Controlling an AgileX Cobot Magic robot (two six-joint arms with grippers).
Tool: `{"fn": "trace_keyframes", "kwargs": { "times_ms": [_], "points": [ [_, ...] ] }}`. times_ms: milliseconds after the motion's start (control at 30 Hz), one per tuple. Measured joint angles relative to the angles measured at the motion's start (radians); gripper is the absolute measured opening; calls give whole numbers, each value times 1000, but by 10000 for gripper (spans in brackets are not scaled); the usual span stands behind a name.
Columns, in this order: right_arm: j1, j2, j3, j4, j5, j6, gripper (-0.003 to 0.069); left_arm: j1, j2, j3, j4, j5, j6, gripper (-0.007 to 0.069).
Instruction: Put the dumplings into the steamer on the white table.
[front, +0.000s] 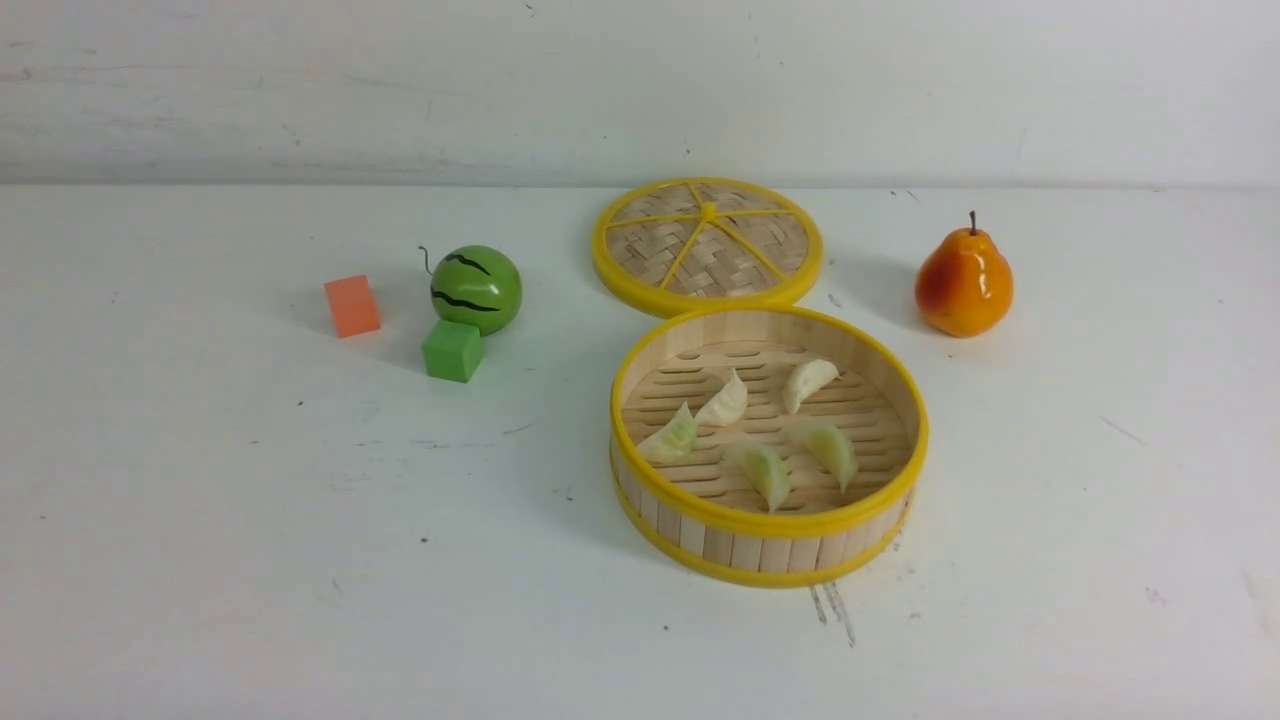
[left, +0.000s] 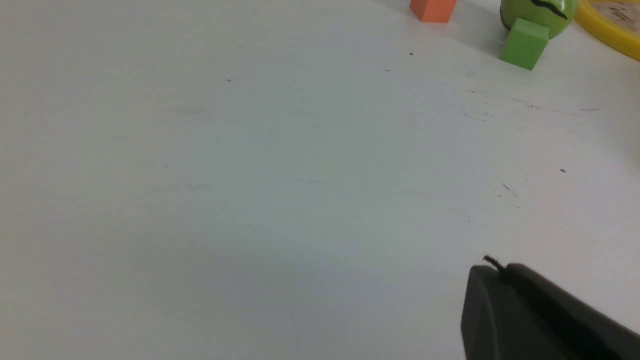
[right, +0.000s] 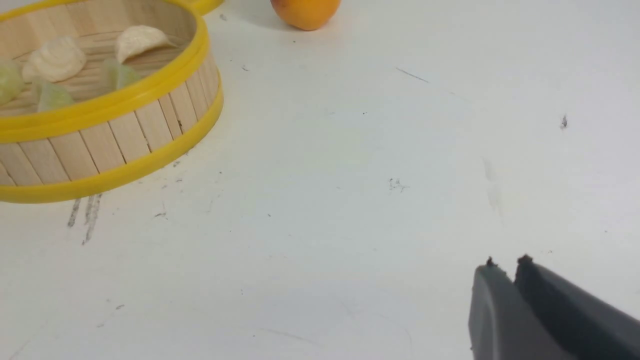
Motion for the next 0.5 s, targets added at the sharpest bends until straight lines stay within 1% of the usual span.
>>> {"fn": "trace_keyframes", "kwargs": {
  "times_ms": [500],
  "points": [
    [0, 0, 0, 0, 0, 0, 83, 0, 0, 0, 0, 0, 0, 1]
  ]
}}
